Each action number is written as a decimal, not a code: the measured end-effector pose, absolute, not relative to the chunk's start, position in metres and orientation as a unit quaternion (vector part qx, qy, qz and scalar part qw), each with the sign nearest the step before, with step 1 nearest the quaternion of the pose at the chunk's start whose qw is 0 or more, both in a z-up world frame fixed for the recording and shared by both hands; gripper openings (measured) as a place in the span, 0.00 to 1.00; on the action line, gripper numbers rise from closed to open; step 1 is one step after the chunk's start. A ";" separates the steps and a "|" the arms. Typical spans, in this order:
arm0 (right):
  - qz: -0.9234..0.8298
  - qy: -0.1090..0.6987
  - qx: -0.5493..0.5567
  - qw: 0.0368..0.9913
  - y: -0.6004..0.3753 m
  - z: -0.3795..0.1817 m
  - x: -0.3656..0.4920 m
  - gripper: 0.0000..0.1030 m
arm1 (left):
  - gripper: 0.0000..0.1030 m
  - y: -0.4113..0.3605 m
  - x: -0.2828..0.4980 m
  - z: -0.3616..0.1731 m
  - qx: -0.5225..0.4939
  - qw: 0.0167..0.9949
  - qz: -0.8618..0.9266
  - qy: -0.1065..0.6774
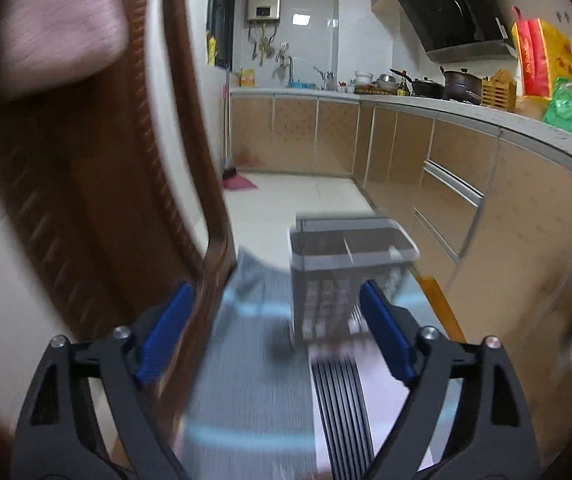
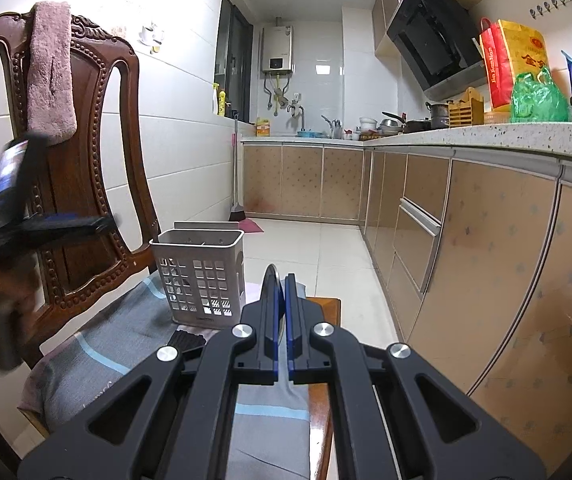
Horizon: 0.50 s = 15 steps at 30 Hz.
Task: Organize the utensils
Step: 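Carry the fork into the white caddy and open the left gripper while the right gripper carries the spoon, then lower the spoon into the white caddy and open the right gripper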
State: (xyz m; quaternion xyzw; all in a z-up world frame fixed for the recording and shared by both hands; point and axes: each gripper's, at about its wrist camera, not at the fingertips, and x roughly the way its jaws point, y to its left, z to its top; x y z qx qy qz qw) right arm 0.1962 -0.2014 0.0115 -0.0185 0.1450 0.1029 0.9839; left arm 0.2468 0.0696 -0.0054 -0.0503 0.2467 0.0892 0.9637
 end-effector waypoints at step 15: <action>0.089 0.120 -0.055 0.987 -0.167 0.064 0.204 0.03 | 0.86 0.074 0.189 -0.029 -0.064 0.971 0.079 0.216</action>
